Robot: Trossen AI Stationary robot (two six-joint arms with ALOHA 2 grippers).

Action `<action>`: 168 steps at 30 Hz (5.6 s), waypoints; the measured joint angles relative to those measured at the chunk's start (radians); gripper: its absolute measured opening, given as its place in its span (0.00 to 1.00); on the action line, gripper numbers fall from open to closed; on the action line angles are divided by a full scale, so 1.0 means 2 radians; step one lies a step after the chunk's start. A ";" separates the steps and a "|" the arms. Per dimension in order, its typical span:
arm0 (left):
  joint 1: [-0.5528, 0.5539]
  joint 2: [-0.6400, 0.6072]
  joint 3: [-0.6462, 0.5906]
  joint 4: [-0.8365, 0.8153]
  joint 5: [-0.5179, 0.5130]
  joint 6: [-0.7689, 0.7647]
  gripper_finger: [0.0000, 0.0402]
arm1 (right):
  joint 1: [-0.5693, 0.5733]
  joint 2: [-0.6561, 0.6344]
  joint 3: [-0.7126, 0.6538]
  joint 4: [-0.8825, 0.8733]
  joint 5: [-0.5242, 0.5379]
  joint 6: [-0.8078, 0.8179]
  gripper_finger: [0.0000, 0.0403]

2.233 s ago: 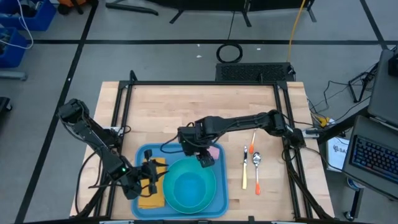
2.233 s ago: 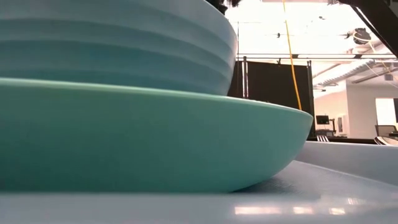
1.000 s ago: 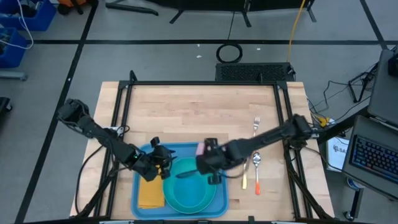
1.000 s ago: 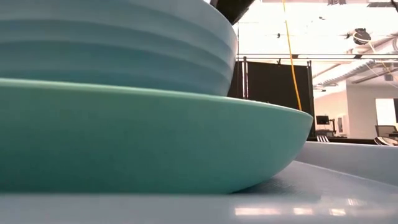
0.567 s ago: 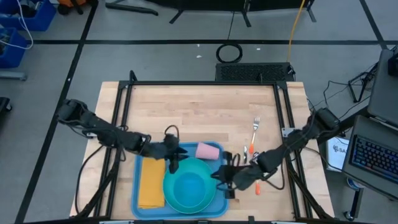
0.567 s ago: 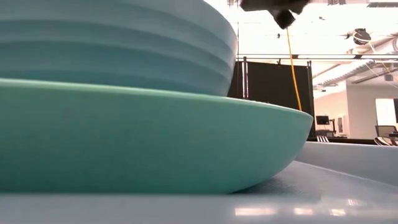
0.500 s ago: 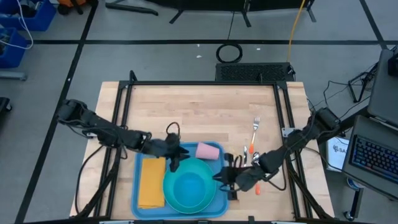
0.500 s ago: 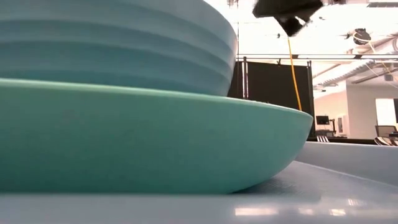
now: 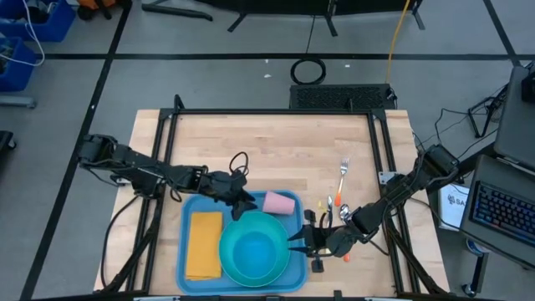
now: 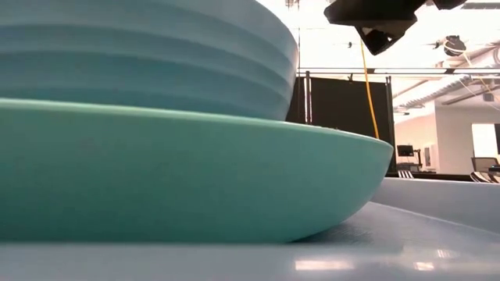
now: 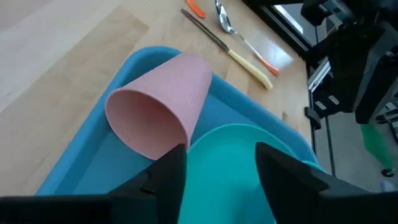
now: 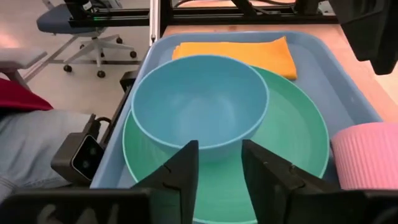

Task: Set up tray
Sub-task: Adjust the pink cup on the blue tray

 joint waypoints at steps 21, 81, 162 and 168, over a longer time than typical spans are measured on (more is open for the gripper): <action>0.030 0.066 0.000 0.063 0.037 -0.007 0.61 | 0.000 0.000 0.000 0.019 -0.002 -0.019 0.30; 0.060 0.135 0.000 0.160 0.084 0.011 0.18 | -0.008 0.000 -0.009 0.026 0.000 -0.015 0.30; -0.019 0.128 0.243 -0.263 -0.006 0.434 0.00 | -0.007 0.000 -0.009 0.022 0.013 -0.018 0.30; -0.017 0.137 0.270 -0.292 -0.005 0.445 0.00 | -0.007 0.000 -0.009 0.022 0.013 -0.019 0.30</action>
